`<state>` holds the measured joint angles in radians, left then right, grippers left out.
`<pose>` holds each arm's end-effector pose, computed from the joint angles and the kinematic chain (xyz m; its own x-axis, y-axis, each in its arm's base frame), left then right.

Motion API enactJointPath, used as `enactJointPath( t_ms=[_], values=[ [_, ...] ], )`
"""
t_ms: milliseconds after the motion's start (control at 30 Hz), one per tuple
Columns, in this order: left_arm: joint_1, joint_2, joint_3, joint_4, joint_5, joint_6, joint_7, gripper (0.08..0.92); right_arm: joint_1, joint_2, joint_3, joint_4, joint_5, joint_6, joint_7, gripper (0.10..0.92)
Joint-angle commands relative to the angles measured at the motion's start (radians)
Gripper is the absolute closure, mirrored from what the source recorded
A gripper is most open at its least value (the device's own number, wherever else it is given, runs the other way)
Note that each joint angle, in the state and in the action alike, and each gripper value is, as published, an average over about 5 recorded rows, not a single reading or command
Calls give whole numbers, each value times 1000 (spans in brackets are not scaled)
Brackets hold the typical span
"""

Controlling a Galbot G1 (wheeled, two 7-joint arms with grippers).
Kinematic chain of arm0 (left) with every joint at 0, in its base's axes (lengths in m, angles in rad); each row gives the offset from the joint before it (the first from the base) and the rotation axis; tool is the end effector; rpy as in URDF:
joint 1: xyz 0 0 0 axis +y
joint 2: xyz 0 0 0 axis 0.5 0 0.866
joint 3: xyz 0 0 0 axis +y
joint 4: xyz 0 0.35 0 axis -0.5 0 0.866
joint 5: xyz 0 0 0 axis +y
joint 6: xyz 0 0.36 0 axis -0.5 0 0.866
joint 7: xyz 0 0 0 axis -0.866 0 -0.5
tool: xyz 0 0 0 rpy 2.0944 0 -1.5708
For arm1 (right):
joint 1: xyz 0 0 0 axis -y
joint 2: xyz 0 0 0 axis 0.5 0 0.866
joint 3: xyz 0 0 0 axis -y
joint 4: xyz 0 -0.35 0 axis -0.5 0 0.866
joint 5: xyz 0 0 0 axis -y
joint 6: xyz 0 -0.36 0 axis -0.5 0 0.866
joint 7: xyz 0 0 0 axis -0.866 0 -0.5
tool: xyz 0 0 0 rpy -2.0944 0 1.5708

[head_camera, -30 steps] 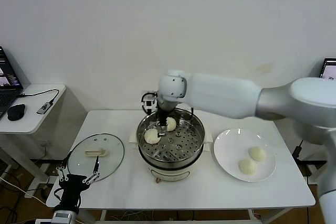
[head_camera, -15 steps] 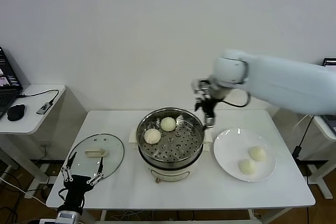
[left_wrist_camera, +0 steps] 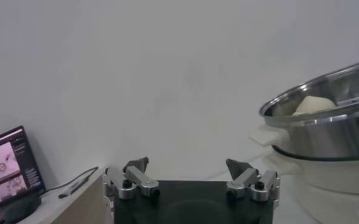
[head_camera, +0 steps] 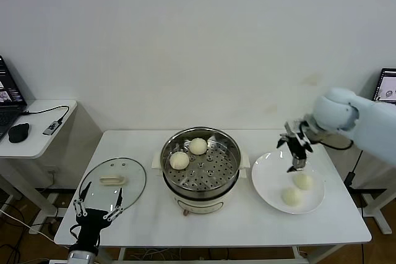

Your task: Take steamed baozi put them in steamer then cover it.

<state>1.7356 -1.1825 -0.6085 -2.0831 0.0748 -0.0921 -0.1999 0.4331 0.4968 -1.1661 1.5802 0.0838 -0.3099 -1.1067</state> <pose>0.1458 0.0903 -0.3149 -0.9996 -0.0235 0.0129 -0.0158 0.9055 0.4241 0.4736 -0.1344 -0.0859 -0.2189 -0.1007 0.9705 -0.9586 -0.1635 -0.2332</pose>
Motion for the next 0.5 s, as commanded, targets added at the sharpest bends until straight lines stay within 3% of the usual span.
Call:
enactJointPath(
  t_ms=[33, 500],
  values=[
    [9, -4, -4, 1, 5, 1, 1, 177, -352, -93, 241, -24, -177, 56, 12, 203],
    [22, -18, -10, 2, 14, 0, 1, 177, -528, -15, 346, -135, -233, 70, 46, 203]
  ],
)
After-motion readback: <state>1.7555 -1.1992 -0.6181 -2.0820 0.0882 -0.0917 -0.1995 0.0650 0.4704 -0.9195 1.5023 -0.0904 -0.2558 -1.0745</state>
